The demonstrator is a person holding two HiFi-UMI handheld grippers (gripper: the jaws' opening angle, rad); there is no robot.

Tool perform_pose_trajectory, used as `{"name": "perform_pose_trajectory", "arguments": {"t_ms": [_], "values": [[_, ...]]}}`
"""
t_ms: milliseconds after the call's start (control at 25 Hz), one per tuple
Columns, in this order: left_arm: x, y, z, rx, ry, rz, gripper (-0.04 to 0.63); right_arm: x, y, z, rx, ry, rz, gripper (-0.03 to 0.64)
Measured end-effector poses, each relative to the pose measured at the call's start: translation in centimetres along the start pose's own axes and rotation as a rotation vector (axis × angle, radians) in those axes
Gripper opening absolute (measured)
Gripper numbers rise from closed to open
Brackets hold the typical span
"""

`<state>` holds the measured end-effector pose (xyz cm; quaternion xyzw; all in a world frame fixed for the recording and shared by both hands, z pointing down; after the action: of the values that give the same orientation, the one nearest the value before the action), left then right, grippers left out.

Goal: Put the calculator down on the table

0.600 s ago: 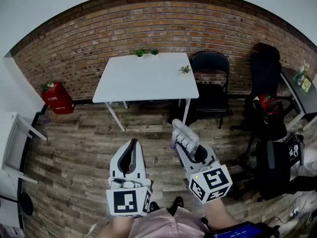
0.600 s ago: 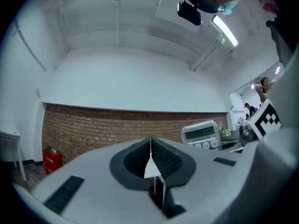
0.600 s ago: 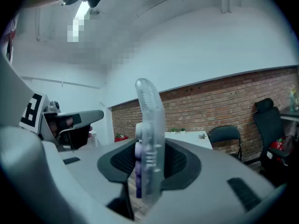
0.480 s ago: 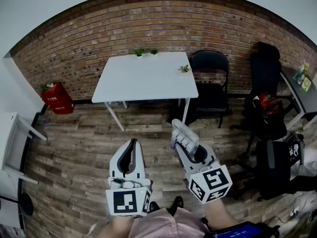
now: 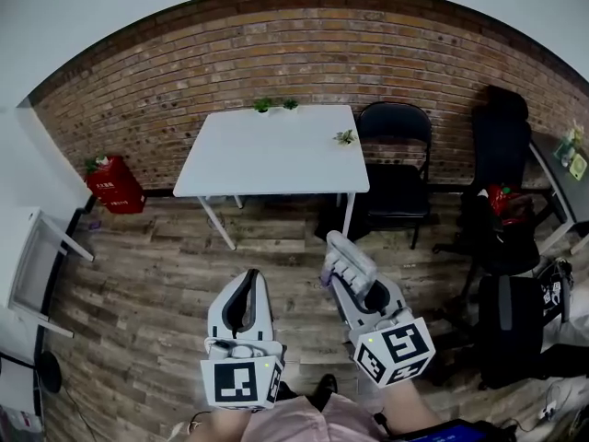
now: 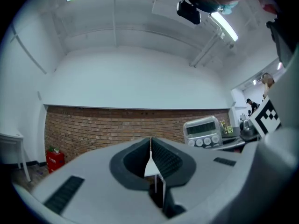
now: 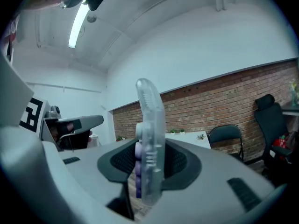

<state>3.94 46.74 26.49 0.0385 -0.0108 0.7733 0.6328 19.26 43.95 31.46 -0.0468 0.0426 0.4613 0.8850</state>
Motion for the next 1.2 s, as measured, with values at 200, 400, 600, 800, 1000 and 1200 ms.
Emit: {"name": "perform_pose_trajectory", "arguments": {"t_ms": [200,400,600,800,1000,1200], "values": [[-0.1,-0.7,1.7,0.008,0.035,-0.024,0.018,-0.3,-1.1,1.3,-0.017,0.026,-0.019,0.137],[-1.7,0.5,3.1,0.023,0.06,-0.052,0.018,-2.3,-2.0,2.5,-0.025,0.064,-0.031,0.137],[-5.4,4.8,4.8,0.041,0.077,-0.083,0.018,-7.6,-2.4,3.5,-0.026,0.091,-0.033,0.137],[-10.9,10.3,6.2,0.063,0.091,-0.072,0.018,-15.3,-2.4,3.8,-0.024,0.121,-0.027,0.137],[-16.2,15.3,5.8,0.065,0.08,-0.05,0.018,-22.0,-2.7,2.2,-0.014,0.115,-0.004,0.137],[-20.7,18.9,4.2,0.057,0.027,-0.024,0.018,-27.3,-3.1,-0.2,0.009,0.074,0.013,0.137]]}}
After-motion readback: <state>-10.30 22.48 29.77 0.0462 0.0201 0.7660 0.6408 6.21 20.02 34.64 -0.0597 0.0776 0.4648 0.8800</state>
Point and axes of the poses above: the fingertips, and each gripper's own axes: x backward along the fingers, y to its left, z out of its underside, the point moved 2 cm from there along x, backward along the fingers, and after that the axes turned 5 degrees about x, right-handed, at the moved point
